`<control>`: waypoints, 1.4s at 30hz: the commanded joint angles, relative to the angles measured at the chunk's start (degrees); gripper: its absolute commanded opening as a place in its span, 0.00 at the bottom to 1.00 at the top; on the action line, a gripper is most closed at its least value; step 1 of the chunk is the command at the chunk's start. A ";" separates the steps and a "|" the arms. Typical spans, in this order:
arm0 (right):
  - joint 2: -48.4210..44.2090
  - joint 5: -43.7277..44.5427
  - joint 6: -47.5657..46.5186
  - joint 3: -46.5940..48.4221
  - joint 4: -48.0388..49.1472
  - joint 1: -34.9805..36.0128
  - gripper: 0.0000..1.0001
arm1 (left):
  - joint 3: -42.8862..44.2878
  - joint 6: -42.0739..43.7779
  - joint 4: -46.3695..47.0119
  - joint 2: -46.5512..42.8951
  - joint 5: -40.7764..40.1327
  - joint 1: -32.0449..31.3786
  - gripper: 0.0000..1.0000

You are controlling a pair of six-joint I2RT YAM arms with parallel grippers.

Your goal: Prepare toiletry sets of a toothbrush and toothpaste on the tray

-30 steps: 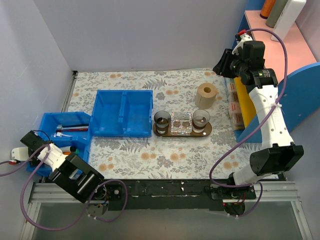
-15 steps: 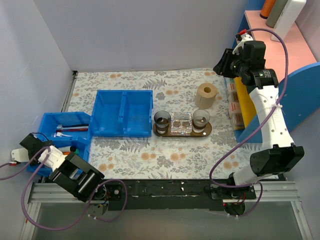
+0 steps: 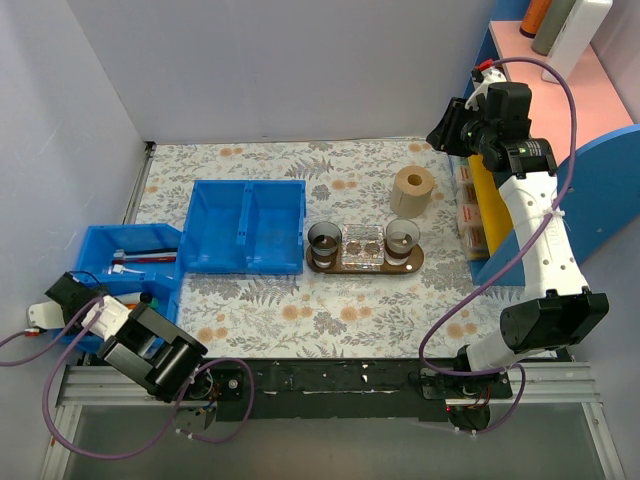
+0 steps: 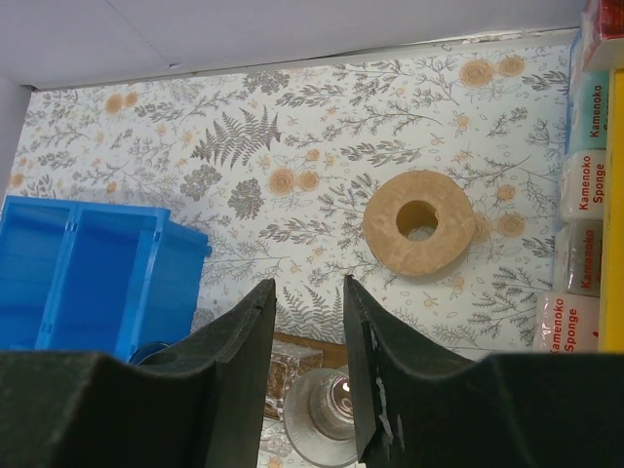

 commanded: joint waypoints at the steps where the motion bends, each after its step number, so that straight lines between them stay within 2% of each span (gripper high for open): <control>1: -1.53 -0.05 0.27 0.29 2.67 -0.15 0.42 | -1.47 -0.12 1.36 -0.66 1.67 0.41 0.42; 9: -1.35 -0.23 0.36 0.20 2.58 -0.24 0.42 | -0.50 -0.47 4.44 -0.22 3.61 0.32 0.38; 21: -1.88 -0.14 0.62 -0.42 2.67 -0.15 0.41 | -2.52 -0.47 1.89 1.54 1.68 0.41 0.37; 25: -1.71 -0.14 0.71 -0.15 2.67 -0.23 0.42 | -1.91 0.32 2.86 1.63 1.24 0.41 0.24; 26: -1.71 -0.23 0.80 -0.15 2.67 -0.23 0.42 | -1.73 0.23 2.86 1.63 1.15 0.41 0.18; 31: -1.36 -0.84 1.24 -0.15 3.11 -0.15 0.41 | -1.20 -1.00 1.19 0.40 1.50 0.41 0.11; 33: -1.18 -1.28 1.15 -0.15 3.37 -0.23 0.41 | -0.94 -1.17 0.06 -1.00 1.85 0.41 0.05; 36: -0.74 -2.07 0.71 0.37 3.46 -0.15 0.41 | -0.24 -1.35 -1.96 -3.19 1.33 0.41 0.00; 42: -0.83 -3.30 -0.08 -0.06 3.90 -0.23 0.41 | 2.66 -1.18 -5.83 -7.16 0.36 0.41 0.00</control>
